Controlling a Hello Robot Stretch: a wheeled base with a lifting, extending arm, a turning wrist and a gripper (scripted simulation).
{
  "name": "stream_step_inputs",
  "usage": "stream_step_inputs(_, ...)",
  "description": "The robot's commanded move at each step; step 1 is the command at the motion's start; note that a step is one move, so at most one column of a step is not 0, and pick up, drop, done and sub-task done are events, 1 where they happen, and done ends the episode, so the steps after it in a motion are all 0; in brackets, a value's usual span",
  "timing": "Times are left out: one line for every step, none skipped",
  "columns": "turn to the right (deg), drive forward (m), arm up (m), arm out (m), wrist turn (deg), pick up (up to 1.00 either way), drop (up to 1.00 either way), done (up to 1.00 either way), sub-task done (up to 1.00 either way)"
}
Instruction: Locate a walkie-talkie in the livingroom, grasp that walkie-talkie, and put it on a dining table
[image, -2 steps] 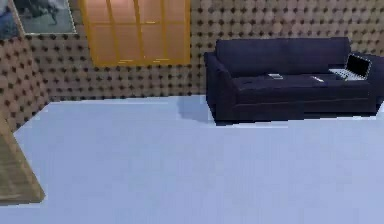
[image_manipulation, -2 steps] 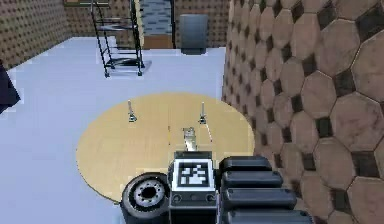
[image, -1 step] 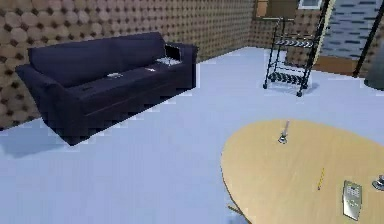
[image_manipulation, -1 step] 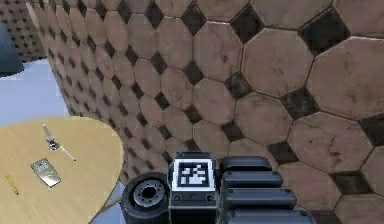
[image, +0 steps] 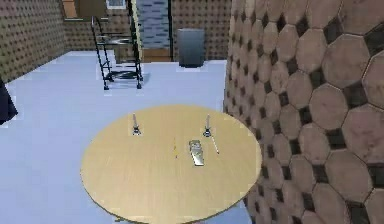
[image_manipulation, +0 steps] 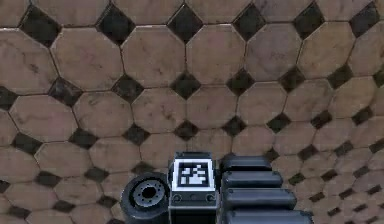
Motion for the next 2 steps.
stream_step_inputs(45.0, 0.0, 0.0, 0.0, 0.0, 0.0, 0.0, 0.0, 0.0)
stream_step_inputs(30.0, 0.0, 0.0, 0.0, 0.0, 0.0, 0.0, 0.0, 0.0)
